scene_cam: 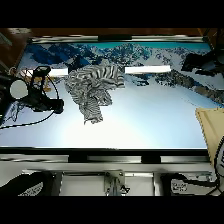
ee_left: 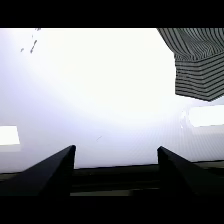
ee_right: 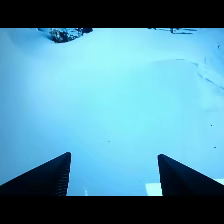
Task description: Fold the shirts.
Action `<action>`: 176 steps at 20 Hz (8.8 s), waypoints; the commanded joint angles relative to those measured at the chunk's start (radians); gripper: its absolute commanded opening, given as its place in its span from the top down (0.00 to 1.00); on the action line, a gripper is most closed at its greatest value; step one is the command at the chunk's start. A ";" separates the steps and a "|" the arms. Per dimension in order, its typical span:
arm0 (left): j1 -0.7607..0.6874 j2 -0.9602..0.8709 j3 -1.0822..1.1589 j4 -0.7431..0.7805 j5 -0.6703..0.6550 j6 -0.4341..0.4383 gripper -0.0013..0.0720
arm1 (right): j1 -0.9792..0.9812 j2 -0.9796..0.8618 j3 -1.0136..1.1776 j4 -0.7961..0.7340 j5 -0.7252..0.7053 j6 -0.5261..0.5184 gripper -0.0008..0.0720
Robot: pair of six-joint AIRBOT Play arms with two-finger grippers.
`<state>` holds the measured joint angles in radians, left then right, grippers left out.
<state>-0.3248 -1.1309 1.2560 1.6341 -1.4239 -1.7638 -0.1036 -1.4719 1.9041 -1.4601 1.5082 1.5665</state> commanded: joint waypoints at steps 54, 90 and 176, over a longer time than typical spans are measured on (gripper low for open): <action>0.089 -0.125 -0.008 -0.249 0.470 0.136 0.90 | 0.498 -0.248 0.001 0.320 -0.359 -0.200 0.09; 0.137 0.026 -0.008 -0.389 0.394 0.368 0.90 | 0.675 -0.425 -0.191 0.196 -0.857 -0.104 0.16; 0.003 -0.124 0.080 -0.724 0.150 0.652 0.90 | 0.728 0.083 -0.245 -0.365 0.190 0.227 0.86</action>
<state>-0.3199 -1.3056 1.2999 0.9463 -1.1240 -1.0721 0.6273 -1.4570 1.6581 -1.8023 1.7370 1.8435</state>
